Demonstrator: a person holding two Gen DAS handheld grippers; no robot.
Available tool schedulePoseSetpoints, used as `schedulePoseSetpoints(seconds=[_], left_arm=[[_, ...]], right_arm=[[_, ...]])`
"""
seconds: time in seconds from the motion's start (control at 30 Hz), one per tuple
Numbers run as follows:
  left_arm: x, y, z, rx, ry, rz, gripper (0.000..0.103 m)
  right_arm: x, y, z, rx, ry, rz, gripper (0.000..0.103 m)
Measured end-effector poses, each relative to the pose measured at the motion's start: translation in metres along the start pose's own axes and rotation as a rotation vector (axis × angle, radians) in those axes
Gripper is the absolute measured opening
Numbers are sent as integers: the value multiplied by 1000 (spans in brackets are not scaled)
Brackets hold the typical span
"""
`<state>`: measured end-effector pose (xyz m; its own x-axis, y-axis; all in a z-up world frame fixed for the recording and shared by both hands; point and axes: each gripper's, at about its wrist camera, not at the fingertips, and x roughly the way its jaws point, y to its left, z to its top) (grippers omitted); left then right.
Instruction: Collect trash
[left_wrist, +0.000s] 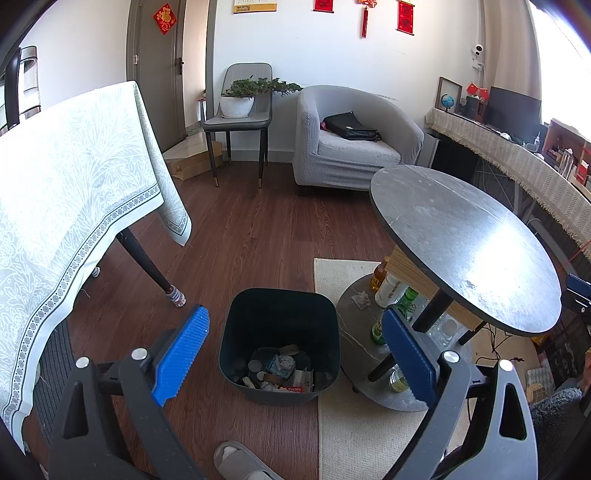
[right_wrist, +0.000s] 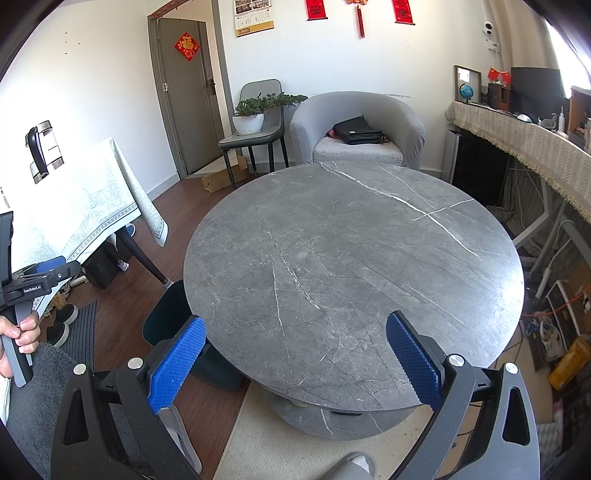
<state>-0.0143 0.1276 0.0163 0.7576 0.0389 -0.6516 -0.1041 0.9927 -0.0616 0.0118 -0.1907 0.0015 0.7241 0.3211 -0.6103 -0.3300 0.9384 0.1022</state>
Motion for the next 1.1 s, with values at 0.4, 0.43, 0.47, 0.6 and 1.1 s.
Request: schedulePoseSetpoints(seconds=[0.4,0.43,0.47,0.6,1.1], left_arm=[[0,-1,0,1,0,0,96],[0,0,0,0,1,0,96],[0,-1,0,-1,1,0,96],[0,-1,0,2,0,-4,96],[2,-2,-2,7,10,-1,97]], right_arm=[[1,0,0,-2,2,0,99],[1,0,0,-2,2,0,99],[1,0,0,-2,1,-1,99],[1,0,0,-3,2,-1,99],[1,1,0,-5,2,-2,99]])
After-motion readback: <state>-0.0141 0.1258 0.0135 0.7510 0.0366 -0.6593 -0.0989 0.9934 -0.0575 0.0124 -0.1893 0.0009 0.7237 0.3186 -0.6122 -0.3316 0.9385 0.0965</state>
